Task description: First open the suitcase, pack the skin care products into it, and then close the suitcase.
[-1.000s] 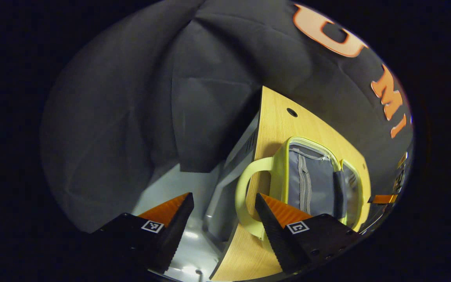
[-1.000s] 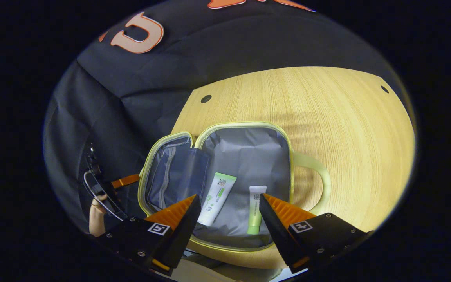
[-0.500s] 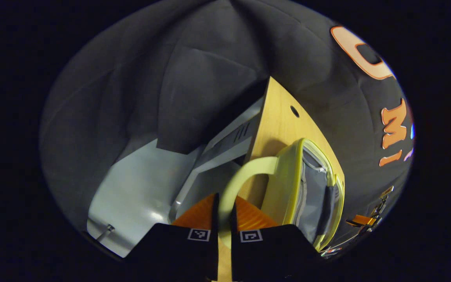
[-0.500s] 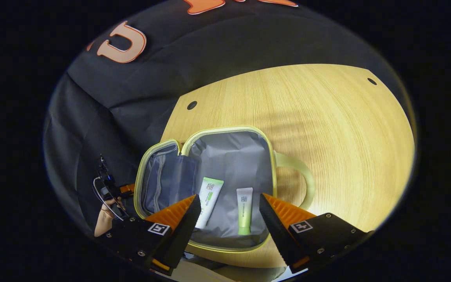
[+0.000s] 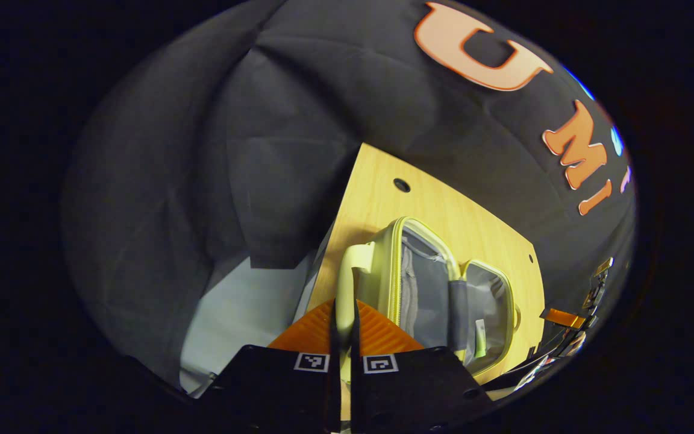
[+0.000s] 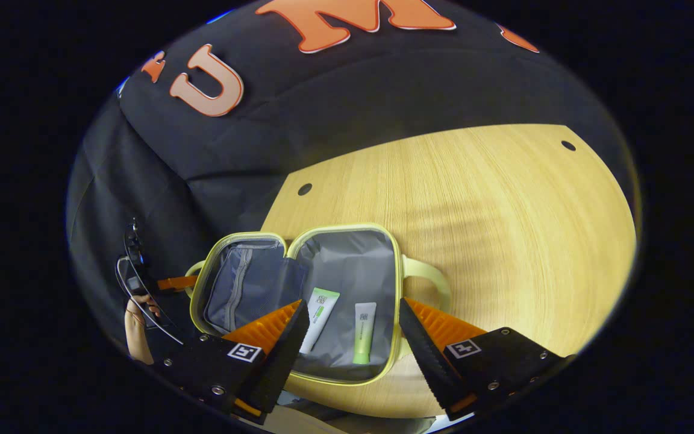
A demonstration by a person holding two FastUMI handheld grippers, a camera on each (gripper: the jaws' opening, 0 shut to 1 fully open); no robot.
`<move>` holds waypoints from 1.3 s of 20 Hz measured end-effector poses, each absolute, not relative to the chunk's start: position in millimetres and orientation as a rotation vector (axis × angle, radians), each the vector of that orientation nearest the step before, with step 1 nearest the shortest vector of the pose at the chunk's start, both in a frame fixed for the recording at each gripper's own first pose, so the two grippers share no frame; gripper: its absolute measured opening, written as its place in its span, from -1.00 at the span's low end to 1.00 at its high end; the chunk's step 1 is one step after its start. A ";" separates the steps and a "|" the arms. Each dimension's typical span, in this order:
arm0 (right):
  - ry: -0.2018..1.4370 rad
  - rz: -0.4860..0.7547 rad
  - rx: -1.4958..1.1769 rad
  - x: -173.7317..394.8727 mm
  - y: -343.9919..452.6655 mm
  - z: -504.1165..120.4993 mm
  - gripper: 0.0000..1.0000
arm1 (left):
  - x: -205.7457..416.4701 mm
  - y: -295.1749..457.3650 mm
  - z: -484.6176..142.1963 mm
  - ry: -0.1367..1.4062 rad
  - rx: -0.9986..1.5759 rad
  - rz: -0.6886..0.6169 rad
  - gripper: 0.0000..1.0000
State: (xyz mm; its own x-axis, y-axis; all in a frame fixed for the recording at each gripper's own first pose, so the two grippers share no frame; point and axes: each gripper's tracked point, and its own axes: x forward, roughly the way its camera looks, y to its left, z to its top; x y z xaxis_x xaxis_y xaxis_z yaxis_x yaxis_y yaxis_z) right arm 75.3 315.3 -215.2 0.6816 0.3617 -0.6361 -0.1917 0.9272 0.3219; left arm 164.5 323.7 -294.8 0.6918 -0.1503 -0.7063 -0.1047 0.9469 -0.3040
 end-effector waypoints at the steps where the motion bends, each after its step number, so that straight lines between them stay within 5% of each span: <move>1: 0.744 0.324 0.229 73.2 309.9 -211.6 0.92 | 161.0 315.6 -278.3 0.798 -0.316 -0.024 -0.87; 13: 0.578 0.379 0.237 48.7 196.0 -152.9 0.92 | 161.0 97.9 -143.7 0.672 0.007 -0.181 -0.91; 26: 0.575 0.274 0.302 28.5 75.4 -169.3 0.92 | 177.6 -106.4 -206.2 0.713 0.258 -0.291 -0.88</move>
